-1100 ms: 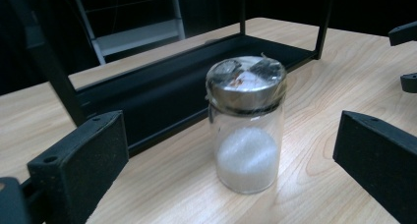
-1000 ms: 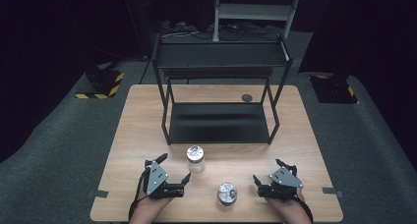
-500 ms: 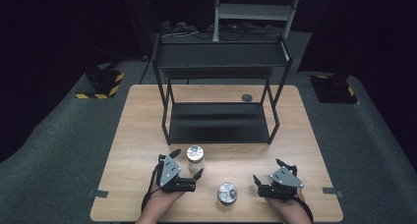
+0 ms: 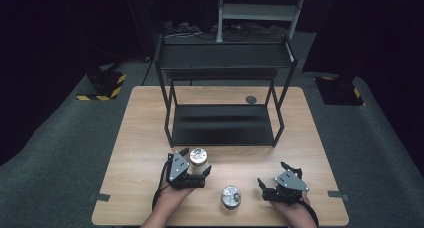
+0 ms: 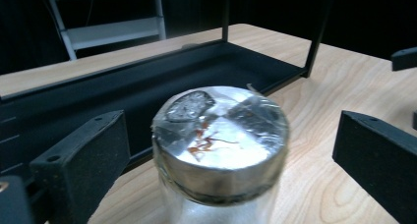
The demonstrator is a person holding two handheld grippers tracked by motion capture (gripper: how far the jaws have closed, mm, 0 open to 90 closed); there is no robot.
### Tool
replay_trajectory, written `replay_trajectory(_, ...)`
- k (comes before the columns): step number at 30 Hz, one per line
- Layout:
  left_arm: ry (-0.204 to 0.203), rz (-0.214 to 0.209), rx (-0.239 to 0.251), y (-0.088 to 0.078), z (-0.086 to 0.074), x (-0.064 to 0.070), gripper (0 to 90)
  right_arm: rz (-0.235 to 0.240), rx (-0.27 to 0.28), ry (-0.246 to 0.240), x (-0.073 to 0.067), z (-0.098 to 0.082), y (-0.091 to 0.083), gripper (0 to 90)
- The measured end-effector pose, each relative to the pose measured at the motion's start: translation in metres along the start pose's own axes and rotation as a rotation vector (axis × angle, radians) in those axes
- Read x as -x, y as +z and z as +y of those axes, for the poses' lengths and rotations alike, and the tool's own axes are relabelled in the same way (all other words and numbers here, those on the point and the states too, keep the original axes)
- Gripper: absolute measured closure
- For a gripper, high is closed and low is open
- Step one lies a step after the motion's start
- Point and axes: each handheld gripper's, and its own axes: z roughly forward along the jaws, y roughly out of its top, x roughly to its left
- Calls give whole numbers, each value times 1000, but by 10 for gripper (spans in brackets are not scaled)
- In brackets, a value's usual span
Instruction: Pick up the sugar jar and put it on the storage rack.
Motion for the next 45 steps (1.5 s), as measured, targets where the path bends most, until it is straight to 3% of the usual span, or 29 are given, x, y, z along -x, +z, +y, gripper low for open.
replay_trajectory(7, -63, -15, -2, 2, -4, -10, 172, 1, 4, 8, 1, -1, 0, 0)
replay_trajectory(11, -77, -37, 7, 2, -5, -12, 240, 2, 4, 8, 1, -1, 0, 0)
replay_trajectory(18, -91, -34, 23, 1, -8, -14, 315, 4, 2, 6, 1, 0, 0, 0)
replay_trajectory(33, -63, -4, 45, -2, -2, -11, 343, 2, -4, -2, 0, 1, 0, 0)
replay_trajectory(45, -31, 2, 92, -11, 22, -9, 344, 3, -7, -6, 0, 1, 0, 0)
